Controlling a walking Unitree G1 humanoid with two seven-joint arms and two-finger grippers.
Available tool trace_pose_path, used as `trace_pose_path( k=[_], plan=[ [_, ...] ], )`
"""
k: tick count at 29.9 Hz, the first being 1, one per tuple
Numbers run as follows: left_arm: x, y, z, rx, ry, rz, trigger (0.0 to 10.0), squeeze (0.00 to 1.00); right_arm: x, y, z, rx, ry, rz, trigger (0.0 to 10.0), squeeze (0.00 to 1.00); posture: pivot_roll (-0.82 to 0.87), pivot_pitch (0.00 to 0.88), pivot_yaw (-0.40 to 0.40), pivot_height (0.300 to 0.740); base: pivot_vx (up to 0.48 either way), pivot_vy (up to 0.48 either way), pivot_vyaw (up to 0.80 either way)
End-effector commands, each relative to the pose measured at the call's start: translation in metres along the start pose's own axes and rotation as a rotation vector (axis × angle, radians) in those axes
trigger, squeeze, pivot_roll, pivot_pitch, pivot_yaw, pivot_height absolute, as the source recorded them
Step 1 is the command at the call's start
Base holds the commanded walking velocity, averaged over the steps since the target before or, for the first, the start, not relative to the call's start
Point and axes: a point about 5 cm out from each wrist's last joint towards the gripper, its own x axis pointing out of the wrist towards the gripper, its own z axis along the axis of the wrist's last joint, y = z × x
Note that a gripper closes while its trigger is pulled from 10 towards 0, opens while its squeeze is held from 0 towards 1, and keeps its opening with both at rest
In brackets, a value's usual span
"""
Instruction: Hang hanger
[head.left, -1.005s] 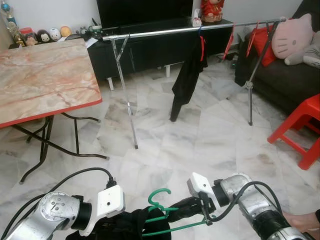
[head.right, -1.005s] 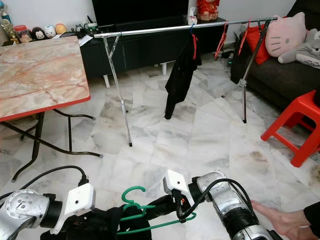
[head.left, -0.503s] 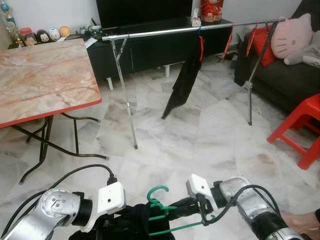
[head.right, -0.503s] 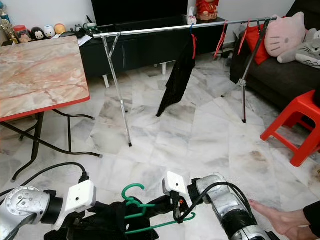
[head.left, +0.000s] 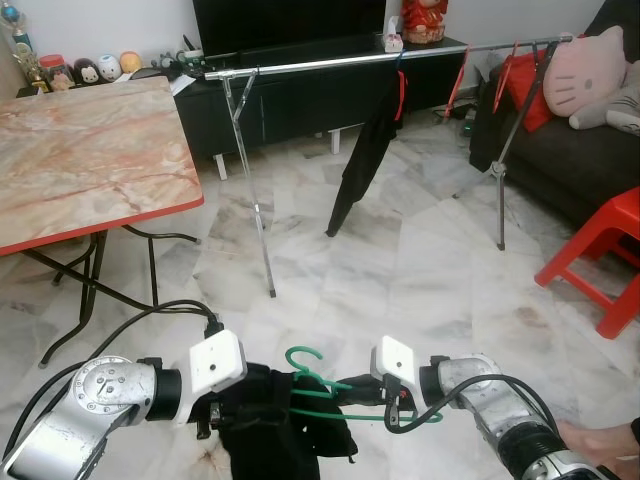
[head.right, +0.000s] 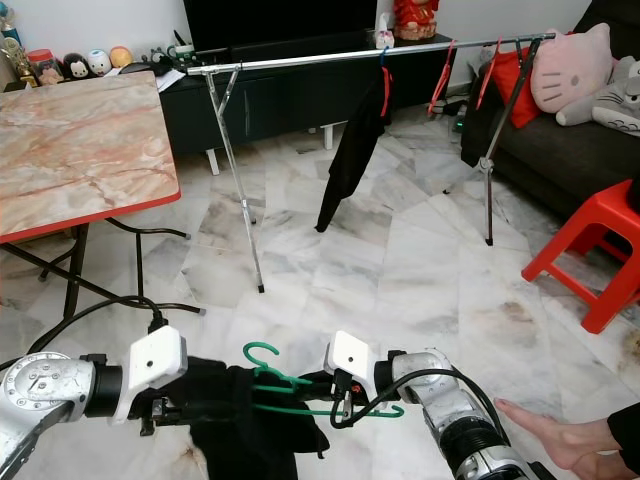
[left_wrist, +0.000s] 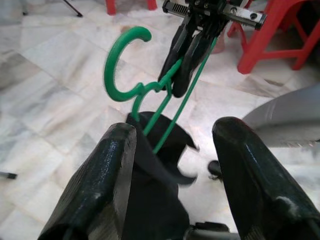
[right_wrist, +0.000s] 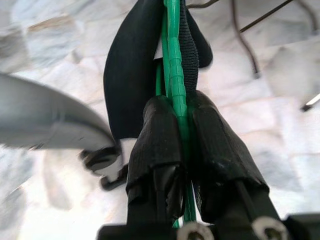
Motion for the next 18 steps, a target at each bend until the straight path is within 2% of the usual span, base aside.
trace_pose_path(
  k=[1,3,7,8,9,10,11,12,13,16,17,18],
  plan=[
    [-0.002,0.009,0.003,0.016,-0.021,0.067,10.0,1.0,0.0,-0.012,0.018,-0.053,-0.063,-0.066,0.0,0.0,-0.02,0.0,0.023,0.732,0.0,0.0,0.0],
    [-0.001,0.012,0.003,0.015,-0.036,0.115,10.0,1.0,0.001,-0.014,0.02,-0.056,-0.076,-0.099,0.0,0.0,-0.02,0.0,0.023,0.732,0.0,0.0,0.0],
    [-0.001,0.012,0.003,0.015,-0.038,0.116,10.0,1.0,0.001,-0.015,0.019,-0.058,-0.076,-0.103,0.0,0.0,-0.02,0.0,0.023,0.732,0.0,0.0,0.0],
    [0.001,0.015,0.004,0.016,-0.07,0.18,10.0,1.0,0.002,-0.017,0.023,-0.064,-0.1,-0.138,0.0,0.0,-0.02,0.0,0.022,0.732,0.0,0.0,0.0],
    [0.005,0.024,0.003,0.01,-0.127,0.378,10.0,1.0,0.001,-0.026,0.034,-0.088,-0.152,-0.229,0.0,0.0,-0.02,0.0,0.021,0.732,0.0,0.0,0.0],
    [0.006,0.026,0.002,0.001,-0.146,0.441,10.0,1.0,0.0,-0.028,0.036,-0.097,-0.166,-0.257,0.0,0.0,-0.02,0.0,0.018,0.732,0.0,0.0,0.0],
    [0.006,0.029,0.001,-0.003,-0.151,0.494,10.0,0.79,-0.001,-0.03,0.038,-0.104,-0.172,-0.277,0.0,0.0,-0.02,0.0,0.019,0.732,0.0,0.0,0.0],
    [0.006,0.03,0.001,-0.006,-0.153,0.521,10.0,0.79,-0.002,-0.031,0.038,-0.107,-0.173,-0.286,0.0,0.0,-0.02,0.0,0.019,0.732,0.0,0.0,0.0],
    [0.006,0.032,-0.001,-0.022,-0.155,0.558,10.0,0.2,-0.003,-0.032,0.039,-0.106,-0.181,-0.305,0.0,0.0,-0.02,0.0,0.019,0.732,0.0,0.0,0.0],
    [0.007,0.032,-0.002,-0.035,-0.157,0.568,10.0,0.2,-0.003,-0.033,0.04,-0.104,-0.185,-0.313,0.0,0.0,-0.02,0.0,0.019,0.732,0.0,0.0,0.0],
    [0.006,0.034,-0.003,-0.054,-0.163,0.608,10.0,0.0,-0.004,-0.034,0.041,-0.104,-0.191,-0.326,0.0,0.0,-0.03,0.0,0.019,0.732,0.0,0.0,0.0],
    [0.005,0.038,-0.004,-0.094,-0.189,0.685,10.0,0.0,-0.005,-0.036,0.041,-0.09,-0.205,-0.351,0.0,0.0,-0.02,0.0,0.019,0.732,0.0,0.0,0.0]
  ],
)
